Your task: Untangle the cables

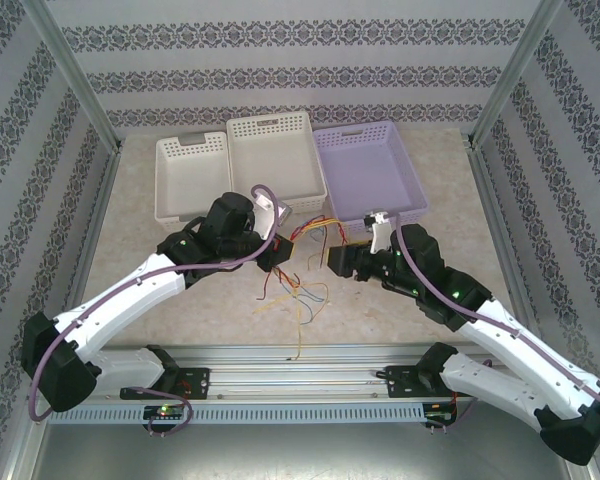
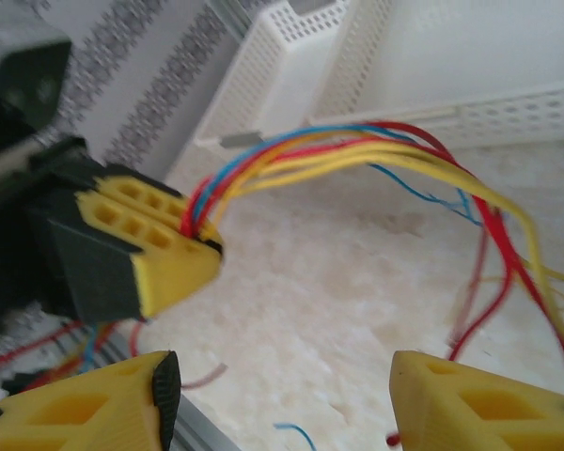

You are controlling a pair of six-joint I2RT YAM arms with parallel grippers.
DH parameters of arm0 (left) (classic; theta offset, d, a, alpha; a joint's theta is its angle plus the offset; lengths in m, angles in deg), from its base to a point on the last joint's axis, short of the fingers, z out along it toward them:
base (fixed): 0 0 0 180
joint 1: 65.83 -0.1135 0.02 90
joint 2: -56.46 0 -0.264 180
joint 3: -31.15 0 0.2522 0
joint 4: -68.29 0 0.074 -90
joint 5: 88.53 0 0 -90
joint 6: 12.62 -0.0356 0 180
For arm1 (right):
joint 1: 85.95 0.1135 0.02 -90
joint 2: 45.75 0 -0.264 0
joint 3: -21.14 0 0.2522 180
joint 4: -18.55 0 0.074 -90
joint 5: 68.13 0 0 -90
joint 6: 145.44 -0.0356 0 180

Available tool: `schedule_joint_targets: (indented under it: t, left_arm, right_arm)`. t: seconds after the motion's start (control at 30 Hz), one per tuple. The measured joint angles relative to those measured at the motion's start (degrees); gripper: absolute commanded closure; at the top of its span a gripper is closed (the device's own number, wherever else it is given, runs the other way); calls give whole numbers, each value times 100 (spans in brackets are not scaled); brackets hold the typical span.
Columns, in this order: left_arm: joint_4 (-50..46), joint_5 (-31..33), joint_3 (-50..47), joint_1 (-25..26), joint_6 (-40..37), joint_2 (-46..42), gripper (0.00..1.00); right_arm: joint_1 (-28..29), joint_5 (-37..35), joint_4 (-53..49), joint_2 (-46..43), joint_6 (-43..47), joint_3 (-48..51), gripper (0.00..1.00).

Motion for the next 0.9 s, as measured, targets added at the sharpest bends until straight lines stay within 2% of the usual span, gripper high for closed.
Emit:
schedule_joint_targets:
  t: [0.2, 0.4, 0.57, 0.63, 0.77, 0.9]
  left_arm:
    - [81, -68, -109, 0, 46, -9, 100]
    - [90, -107, -122, 0, 48, -9, 100]
    - [133, -118, -122, 0, 66, -11, 100]
    - [162, -133, -122, 0, 70, -11, 100]
    - [205, -155, -122, 2, 68, -37, 100]
    - [205, -216, -122, 17, 66, -50, 100]
  right_arm:
    - [-2, -118, 1088, -11, -468, 400, 43]
    - [-153, -160, 1661, 127, -1012, 533, 43]
    - [-151, -50, 1777, 457, -1392, 533, 44]
    - [-151, -55, 1777, 516, -1486, 535, 47]
    - [-216, -175, 1781, 411, -1580, 546, 54]
    - [-317, -380, 1853, 208, -1587, 544, 55]
